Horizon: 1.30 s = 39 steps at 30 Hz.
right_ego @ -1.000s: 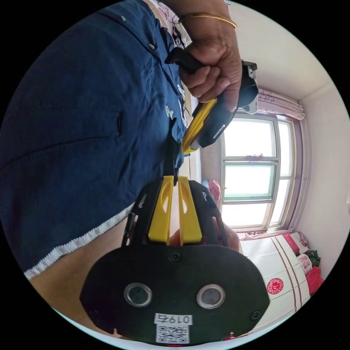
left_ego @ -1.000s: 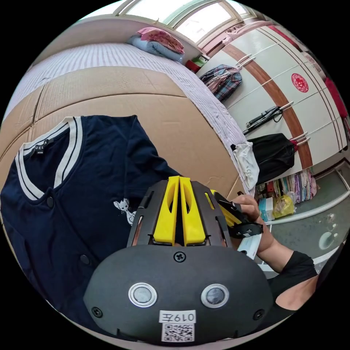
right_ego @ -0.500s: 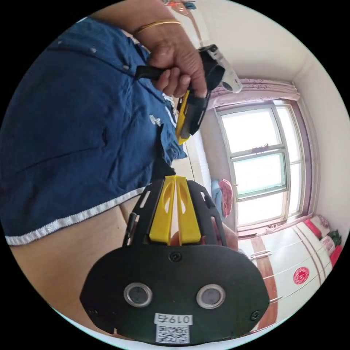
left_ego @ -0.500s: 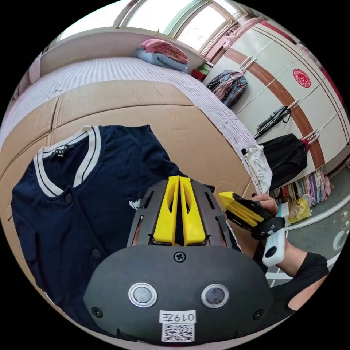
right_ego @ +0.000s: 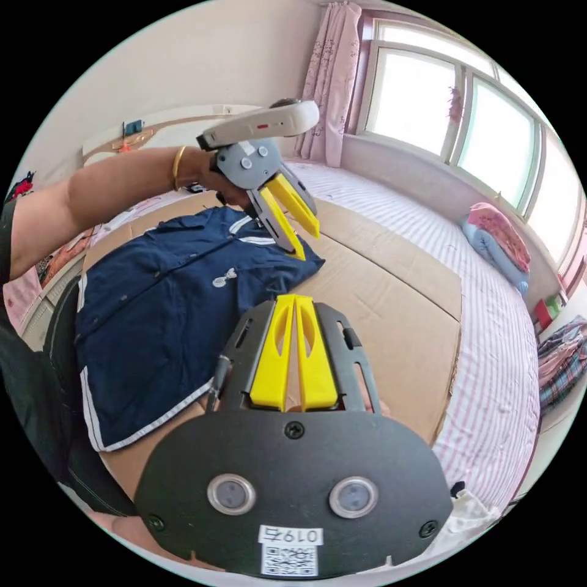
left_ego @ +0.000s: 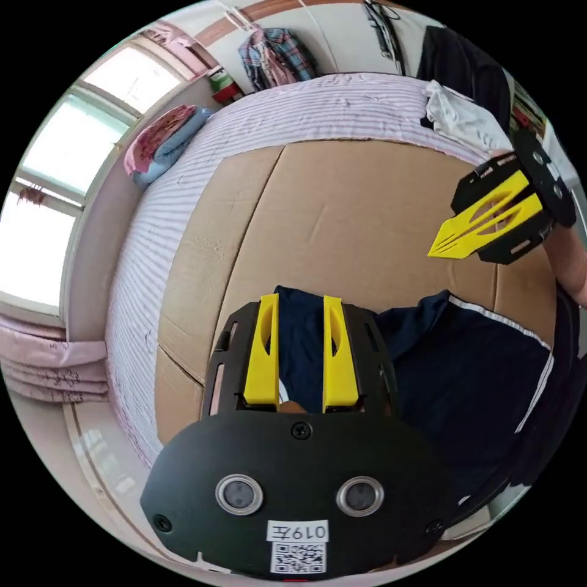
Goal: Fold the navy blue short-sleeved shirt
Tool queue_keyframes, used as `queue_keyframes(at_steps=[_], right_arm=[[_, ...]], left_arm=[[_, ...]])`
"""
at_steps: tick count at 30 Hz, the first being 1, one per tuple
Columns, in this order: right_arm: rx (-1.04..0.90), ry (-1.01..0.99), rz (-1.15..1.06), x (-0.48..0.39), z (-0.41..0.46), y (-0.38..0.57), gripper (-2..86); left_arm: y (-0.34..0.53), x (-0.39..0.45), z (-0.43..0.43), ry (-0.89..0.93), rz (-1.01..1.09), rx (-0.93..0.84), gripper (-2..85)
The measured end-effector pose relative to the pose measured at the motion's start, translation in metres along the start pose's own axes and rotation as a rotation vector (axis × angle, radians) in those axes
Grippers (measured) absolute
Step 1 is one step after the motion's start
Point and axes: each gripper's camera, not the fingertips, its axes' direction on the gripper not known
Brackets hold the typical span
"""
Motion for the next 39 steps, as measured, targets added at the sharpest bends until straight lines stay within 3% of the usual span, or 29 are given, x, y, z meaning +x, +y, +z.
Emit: queue_keyframes(at_steps=[4, 7, 12, 14, 20, 30, 33, 39], right_arm=[[-0.089, 0.002, 0.062, 0.065, 0.03, -0.014, -0.9], [-0.06, -0.116, 0.187, 0.114, 0.046, -0.011, -0.9], [-0.132, -0.222, 0.174, 0.168, 0.059, -0.009, -0.2], [-0.109, -0.354, 0.165, 0.195, 0.06, -0.008, 2.5], [-0.172, -0.51, 0.157, 0.263, 0.075, -0.007, 11.1], [-0.125, -0.574, 0.417, 0.347, 0.104, -0.021, 10.0], [-0.194, -0.528, 0.476, 0.363, 0.121, -0.024, 9.9], [-0.16, -0.688, 0.536, 0.398, 0.14, -0.026, 7.4]], left_arm=[[-0.043, -0.032, 0.003, 0.095, 0.048, -0.064, 9.4], [-0.075, -0.072, 0.02, 0.238, -0.125, -0.129, 8.5], [-0.103, -0.111, 0.063, 0.435, -0.427, -0.323, 7.3], [-0.11, -0.116, 0.067, 0.427, -0.47, -0.333, 7.3], [-0.142, -0.125, 0.079, 0.413, -0.524, -0.393, 7.5], [-0.171, -0.146, 0.099, 0.359, -0.541, -0.468, 2.4], [-0.168, -0.159, 0.103, 0.385, -0.583, -0.442, 1.7], [-0.153, -0.186, 0.11, 0.492, -0.636, -0.348, 1.2]])
